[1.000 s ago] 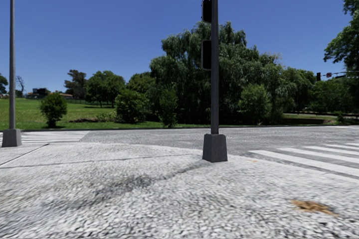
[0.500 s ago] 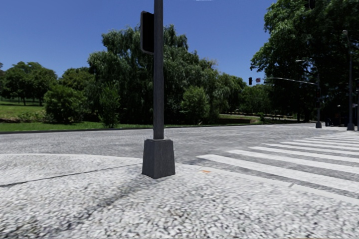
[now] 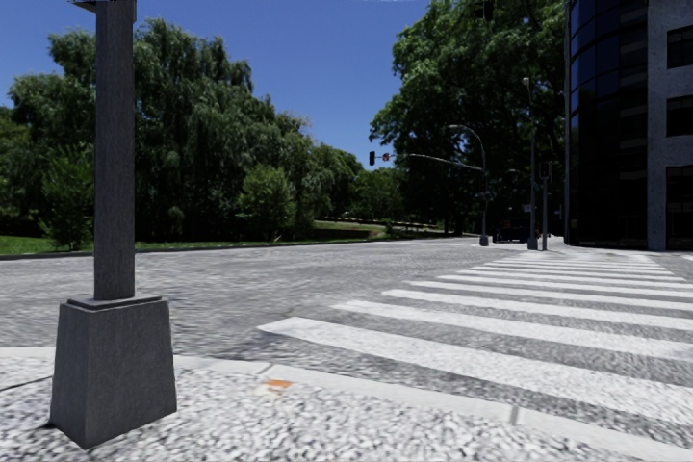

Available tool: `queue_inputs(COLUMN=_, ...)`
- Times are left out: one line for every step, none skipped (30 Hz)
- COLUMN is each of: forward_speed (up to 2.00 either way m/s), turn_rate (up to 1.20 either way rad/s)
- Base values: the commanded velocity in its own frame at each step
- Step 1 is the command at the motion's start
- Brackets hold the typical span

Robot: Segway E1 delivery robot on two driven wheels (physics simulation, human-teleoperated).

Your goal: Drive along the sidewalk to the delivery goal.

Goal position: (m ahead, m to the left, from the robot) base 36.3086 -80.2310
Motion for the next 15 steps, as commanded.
queue_inputs(forward_speed=2.0, turn_rate=-0.72)
queue_inputs(forward_speed=2.0, turn_rate=-0.72)
queue_inputs(forward_speed=2.0, turn_rate=-0.72)
queue_inputs(forward_speed=2.0, turn_rate=-0.72)
queue_inputs(forward_speed=2.0, turn_rate=-0.72)
queue_inputs(forward_speed=2.0, turn_rate=-0.72)
queue_inputs(forward_speed=2.0, turn_rate=-0.72)
queue_inputs(forward_speed=2.0, turn_rate=-0.72)
queue_inputs(forward_speed=2.0, turn_rate=-0.72)
queue_inputs(forward_speed=2.0, turn_rate=-0.72)
queue_inputs(forward_speed=1.93, turn_rate=-0.72)
queue_inputs(forward_speed=1.8, turn_rate=-0.72)
queue_inputs(forward_speed=1.8, turn_rate=-0.72)
queue_inputs(forward_speed=1.75, turn_rate=-0.72)
queue_inputs(forward_speed=1.69, turn_rate=-0.72)
